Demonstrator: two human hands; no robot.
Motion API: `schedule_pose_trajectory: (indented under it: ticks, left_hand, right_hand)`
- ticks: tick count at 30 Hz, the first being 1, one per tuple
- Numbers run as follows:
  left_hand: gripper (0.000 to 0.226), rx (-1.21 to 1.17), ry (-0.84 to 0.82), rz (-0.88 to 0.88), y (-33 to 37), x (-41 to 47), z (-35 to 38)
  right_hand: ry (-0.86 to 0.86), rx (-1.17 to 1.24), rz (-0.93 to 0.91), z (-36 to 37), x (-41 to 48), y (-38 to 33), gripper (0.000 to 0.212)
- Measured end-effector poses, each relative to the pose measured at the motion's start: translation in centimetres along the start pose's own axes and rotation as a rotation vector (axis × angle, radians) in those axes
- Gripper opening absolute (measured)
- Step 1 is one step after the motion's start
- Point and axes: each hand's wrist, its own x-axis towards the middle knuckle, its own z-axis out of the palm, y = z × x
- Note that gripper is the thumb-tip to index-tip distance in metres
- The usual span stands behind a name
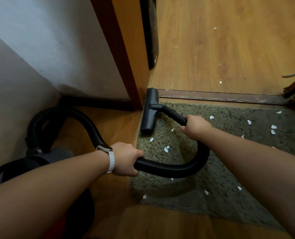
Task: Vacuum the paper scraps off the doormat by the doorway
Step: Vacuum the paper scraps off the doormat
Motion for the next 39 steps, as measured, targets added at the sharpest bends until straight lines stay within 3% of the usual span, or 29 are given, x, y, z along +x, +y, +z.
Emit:
schedule_pose_trajectory:
  ticks: [11, 27, 34, 39]
  left_hand:
    - [0.019, 0.005, 0.030, -0.008, 1.2, 2.0, -1.2]
    - [0.017, 0.056, 0.004, 0.026, 1.1, 0.9, -0.5]
    - [0.033, 0.087, 0.071, 0.078, 2.4, 2.5, -0.8]
    - [0.046, 0.124, 0.148, 0.142, 4.3, 2.7, -0.1]
  right_hand:
    - [0.044, 0.043, 0.176, -2.0, -0.6, 4.4, 0.030]
    - [-0.029, -0.031, -0.056, -0.6, -2.7, 1.7, 0.022]
    - [-0.011, 0.007, -0.001, -1.8, -4.3, 5.6, 0.018]
    - [-0.021, 0.016, -0.086, -1.4, -5.5, 8.1, 0.027]
